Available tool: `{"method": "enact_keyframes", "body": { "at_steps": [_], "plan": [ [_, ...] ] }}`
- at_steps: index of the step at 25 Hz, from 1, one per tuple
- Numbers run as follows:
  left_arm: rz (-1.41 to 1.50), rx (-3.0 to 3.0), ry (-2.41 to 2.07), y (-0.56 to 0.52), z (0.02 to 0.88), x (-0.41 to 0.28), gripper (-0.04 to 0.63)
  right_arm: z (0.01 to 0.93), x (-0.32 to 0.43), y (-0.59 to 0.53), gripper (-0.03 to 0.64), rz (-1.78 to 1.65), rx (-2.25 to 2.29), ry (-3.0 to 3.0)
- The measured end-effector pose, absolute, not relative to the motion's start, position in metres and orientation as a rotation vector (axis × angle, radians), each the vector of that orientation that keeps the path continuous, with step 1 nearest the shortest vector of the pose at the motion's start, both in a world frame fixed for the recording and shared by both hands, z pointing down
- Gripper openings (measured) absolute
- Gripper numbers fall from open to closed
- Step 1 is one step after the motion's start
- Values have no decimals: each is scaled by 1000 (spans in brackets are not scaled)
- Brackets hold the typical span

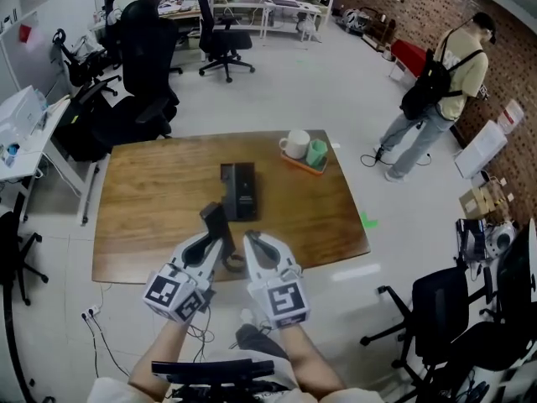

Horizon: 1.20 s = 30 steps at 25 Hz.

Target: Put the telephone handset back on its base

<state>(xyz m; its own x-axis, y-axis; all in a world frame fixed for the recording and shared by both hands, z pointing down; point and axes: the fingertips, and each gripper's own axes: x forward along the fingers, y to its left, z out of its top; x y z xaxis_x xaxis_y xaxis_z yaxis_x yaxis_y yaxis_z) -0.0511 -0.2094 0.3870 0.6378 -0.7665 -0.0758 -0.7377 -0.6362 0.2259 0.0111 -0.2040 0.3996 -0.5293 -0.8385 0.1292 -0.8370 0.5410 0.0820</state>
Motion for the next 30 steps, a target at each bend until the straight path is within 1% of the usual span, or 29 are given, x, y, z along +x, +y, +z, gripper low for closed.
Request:
{"method": "enact_keyframes", "body": {
  "at_steps": [16,22,30],
  "plan": [
    [-113,2575,-1219,-292,446,-44,64,439,21,-278,5,132,1357,-2633],
    [-85,2530,-1130,-328,473,-48,64,458,17,-297,5,112,1266,-2617],
    [-73,2459,-1009,-369,507,-48,64,466,21,-312,5,187,1258,-2629]
  ]
}}
